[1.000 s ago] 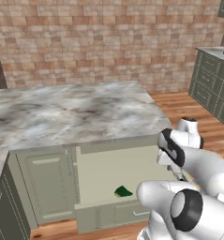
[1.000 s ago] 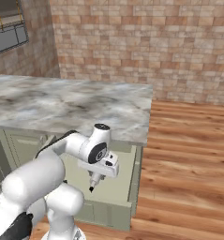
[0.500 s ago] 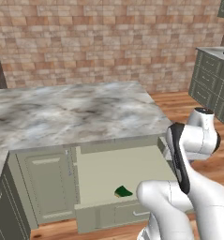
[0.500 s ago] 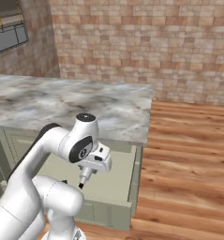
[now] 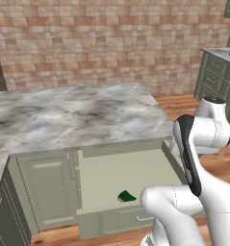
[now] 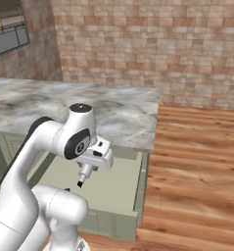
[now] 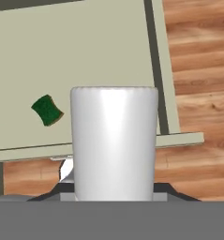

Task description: Restock the sink supplies by placing the sponge and soap dispenser on the counter and next to the sink. Make sure the soap dispenser is upright.

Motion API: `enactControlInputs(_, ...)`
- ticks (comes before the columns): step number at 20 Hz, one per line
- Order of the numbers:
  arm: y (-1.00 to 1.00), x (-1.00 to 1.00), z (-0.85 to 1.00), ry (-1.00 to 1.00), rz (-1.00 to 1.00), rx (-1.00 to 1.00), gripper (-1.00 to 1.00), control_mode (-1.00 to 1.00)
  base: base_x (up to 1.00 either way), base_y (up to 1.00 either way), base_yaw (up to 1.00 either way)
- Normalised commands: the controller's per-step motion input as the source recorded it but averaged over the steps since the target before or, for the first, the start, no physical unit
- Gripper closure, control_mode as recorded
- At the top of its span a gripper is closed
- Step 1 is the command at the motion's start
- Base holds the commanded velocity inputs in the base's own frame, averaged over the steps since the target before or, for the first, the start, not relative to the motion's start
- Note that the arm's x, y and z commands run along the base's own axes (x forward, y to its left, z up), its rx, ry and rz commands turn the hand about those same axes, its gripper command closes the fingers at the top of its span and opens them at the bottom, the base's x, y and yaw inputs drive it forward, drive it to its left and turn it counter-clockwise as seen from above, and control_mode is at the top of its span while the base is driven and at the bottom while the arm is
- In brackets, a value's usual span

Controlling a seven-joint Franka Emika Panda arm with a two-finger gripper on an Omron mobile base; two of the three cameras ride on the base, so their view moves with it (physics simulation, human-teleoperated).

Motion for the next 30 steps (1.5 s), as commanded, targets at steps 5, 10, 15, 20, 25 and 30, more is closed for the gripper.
enactControlInputs(5, 0.00, -0.02, -0.06, 0.00, 0.02, 0.00, 1.00, 1.00, -0.40, -0.01, 0.23)
enactControlInputs(10, 0.00, 0.00, 0.00, 0.00, 0.00, 0.00, 1.00, 1.00, -0.78, 0.01, 0.58)
enactControlInputs(15, 0.00, 0.00, 0.00, 0.00, 0.00, 0.00, 1.00, 1.00, -0.43, 0.23, 0.71)
enactControlInputs(20, 0.00, 0.00, 0.00, 0.00, 0.00, 0.00, 1.00, 1.00, -0.02, 0.46, 0.76)
enactControlInputs(25, 0.00, 0.00, 0.00, 0.00, 0.00, 0.00, 1.00, 1.00, 0.05, 0.28, 0.74)
enactControlInputs(30, 0.00, 0.00, 0.00, 0.00, 0.00, 0.00, 1.00, 1.00, 0.18, 0.25, 0.71)
